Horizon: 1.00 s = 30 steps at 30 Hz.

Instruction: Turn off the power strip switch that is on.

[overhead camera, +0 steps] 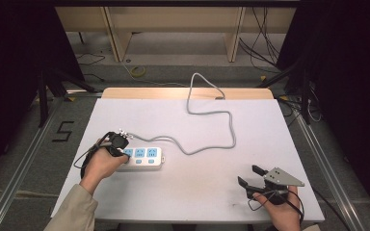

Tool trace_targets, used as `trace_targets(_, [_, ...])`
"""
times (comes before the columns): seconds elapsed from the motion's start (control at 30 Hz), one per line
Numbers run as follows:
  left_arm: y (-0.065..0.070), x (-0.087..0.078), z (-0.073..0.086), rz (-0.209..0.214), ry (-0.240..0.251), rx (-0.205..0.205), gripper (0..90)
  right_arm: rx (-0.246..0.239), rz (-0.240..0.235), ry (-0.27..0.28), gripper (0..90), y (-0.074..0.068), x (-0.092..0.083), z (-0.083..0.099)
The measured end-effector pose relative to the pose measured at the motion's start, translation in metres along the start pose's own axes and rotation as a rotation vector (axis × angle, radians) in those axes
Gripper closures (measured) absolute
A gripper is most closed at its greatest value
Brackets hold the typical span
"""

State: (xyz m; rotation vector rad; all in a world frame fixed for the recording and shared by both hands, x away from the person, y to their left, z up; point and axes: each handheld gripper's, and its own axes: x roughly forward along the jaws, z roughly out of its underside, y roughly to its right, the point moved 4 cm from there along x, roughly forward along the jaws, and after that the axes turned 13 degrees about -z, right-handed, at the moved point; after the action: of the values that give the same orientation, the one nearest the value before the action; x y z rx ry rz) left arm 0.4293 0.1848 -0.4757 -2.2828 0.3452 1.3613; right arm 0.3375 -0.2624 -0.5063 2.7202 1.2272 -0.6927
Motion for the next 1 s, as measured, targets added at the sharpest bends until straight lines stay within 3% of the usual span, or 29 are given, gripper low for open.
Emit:
trace_targets(0.13, [-0.0017,0.0017,-0.0001,-0.061,-0.009,0.006,89.4,-0.001,0.002,0.003,29.9,-0.0004,-0.0001,-0.0002])
trace_targets(0.3, [-0.0059,0.0019,0.0017,-0.020,-0.012,-0.015,89.4,0.000,0.002,0.003,29.8,-0.0001,-0.0001,-0.0001])
trace_targets(0.83, [-0.0006,0.0001,0.0003,-0.022,-0.010,-0.002,89.5,-0.005,0.002,0.004,29.8,-0.0002,0.0001,-0.0004])
trace_targets(1.0, [-0.0015,0.0005,0.0010,-0.011,-0.008,-0.028,89.5,-0.005,0.001,0.002,29.7,-0.0005,0.0007,-0.0005])
